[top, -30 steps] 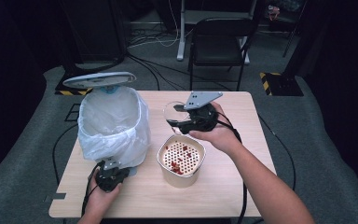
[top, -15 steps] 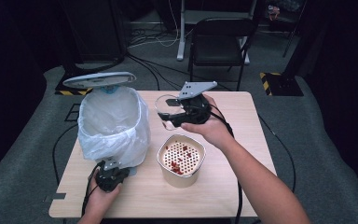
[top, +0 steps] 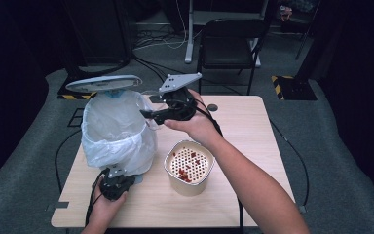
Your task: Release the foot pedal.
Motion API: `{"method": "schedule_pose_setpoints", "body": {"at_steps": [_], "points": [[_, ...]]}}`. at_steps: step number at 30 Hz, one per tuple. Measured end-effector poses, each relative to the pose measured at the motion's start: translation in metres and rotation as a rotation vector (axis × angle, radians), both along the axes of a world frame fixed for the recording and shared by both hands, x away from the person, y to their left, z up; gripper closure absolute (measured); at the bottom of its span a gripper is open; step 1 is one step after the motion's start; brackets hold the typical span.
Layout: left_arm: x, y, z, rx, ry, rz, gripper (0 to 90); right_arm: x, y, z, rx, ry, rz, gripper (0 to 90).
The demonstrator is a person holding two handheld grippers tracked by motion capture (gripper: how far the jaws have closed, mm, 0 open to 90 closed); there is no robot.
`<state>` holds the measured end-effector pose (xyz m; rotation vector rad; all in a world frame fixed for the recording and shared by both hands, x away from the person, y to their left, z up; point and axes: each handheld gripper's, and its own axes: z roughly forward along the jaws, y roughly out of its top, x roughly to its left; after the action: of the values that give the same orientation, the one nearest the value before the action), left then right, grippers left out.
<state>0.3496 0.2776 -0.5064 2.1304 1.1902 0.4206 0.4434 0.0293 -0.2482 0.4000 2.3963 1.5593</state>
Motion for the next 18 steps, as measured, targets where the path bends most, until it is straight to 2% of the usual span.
{"method": "schedule_pose_setpoints", "body": {"at_steps": [2, 4, 6, 7, 14, 16, 18], "points": [[0.0, -0.002, -0.001, -0.016, -0.006, 0.017, 88.3, 0.001, 0.006, 0.0, -0.004, 0.0, 0.005, 45.8], [0.0, 0.0, 0.0, 0.005, 0.002, 0.001, 88.3, 0.002, 0.013, -0.001, -0.006, 0.007, 0.011, 45.7], [0.0, -0.001, 0.0, -0.004, -0.002, 0.006, 88.3, 0.003, 0.018, -0.001, 0.003, 0.016, 0.019, 45.6], [0.0, 0.0, 0.001, 0.006, 0.004, -0.001, 88.3, 0.004, 0.021, -0.001, 0.009, 0.023, 0.025, 45.6], [0.0, -0.002, 0.0, -0.011, -0.003, 0.017, 88.3, 0.007, 0.042, -0.005, 0.019, -0.002, 0.023, 45.3], [0.0, -0.001, 0.0, -0.004, 0.003, 0.009, 88.2, 0.008, 0.05, -0.008, 0.014, -0.008, 0.03, 45.2], [0.0, -0.001, -0.001, -0.02, -0.002, 0.017, 88.3, 0.009, 0.057, -0.011, 0.007, -0.006, 0.034, 44.9]]}}
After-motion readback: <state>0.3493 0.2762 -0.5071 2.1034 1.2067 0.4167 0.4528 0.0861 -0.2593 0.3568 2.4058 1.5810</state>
